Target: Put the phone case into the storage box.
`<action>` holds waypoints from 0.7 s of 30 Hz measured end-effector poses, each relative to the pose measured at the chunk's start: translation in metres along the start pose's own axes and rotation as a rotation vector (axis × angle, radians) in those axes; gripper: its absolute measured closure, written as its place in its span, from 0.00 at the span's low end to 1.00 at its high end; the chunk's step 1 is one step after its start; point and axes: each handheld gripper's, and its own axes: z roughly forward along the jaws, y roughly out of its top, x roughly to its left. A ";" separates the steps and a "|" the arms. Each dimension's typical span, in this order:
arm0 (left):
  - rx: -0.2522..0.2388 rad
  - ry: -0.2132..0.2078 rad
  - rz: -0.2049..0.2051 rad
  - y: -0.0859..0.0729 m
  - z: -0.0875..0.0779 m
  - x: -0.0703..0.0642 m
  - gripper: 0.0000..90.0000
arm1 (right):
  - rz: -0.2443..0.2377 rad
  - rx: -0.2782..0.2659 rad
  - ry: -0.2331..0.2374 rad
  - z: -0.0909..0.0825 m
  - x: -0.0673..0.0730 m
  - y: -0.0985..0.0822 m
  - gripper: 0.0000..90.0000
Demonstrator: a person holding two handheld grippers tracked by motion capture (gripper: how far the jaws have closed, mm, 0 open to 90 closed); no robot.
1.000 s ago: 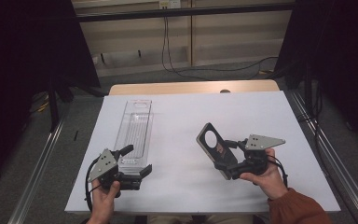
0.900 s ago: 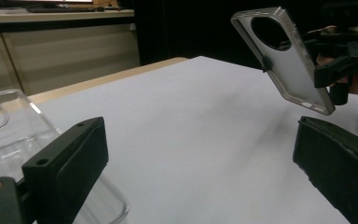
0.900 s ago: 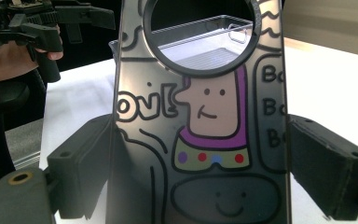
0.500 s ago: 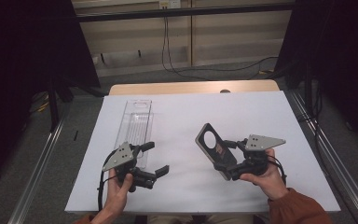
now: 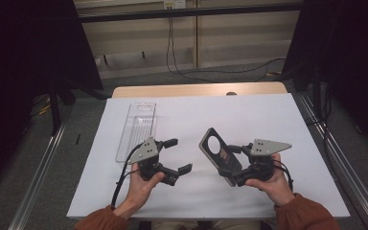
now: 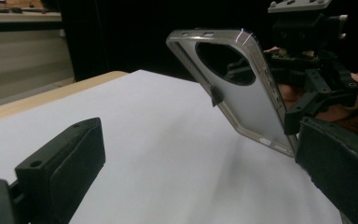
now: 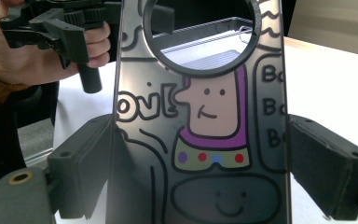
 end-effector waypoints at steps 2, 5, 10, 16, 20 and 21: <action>-0.023 -0.011 0.020 0.003 0.007 0.001 0.02 | -0.004 -0.001 0.002 0.000 0.000 0.000 0.14; -0.024 -0.045 0.019 0.006 0.014 0.000 0.02 | -0.009 0.003 0.008 0.001 0.000 -0.001 0.14; -0.028 -0.088 0.027 0.003 0.017 0.000 0.01 | -0.018 0.010 0.026 0.003 0.000 -0.003 0.14; -0.044 -0.150 0.001 0.005 0.017 0.001 0.02 | -0.030 0.008 0.073 0.006 0.006 -0.002 0.14; -0.043 -0.163 -0.001 0.005 0.018 0.001 0.02 | -0.037 0.013 0.094 0.008 0.009 -0.002 0.14; -0.041 -0.169 0.005 0.005 0.019 0.000 0.02 | -0.035 0.014 0.098 0.009 0.009 -0.002 0.14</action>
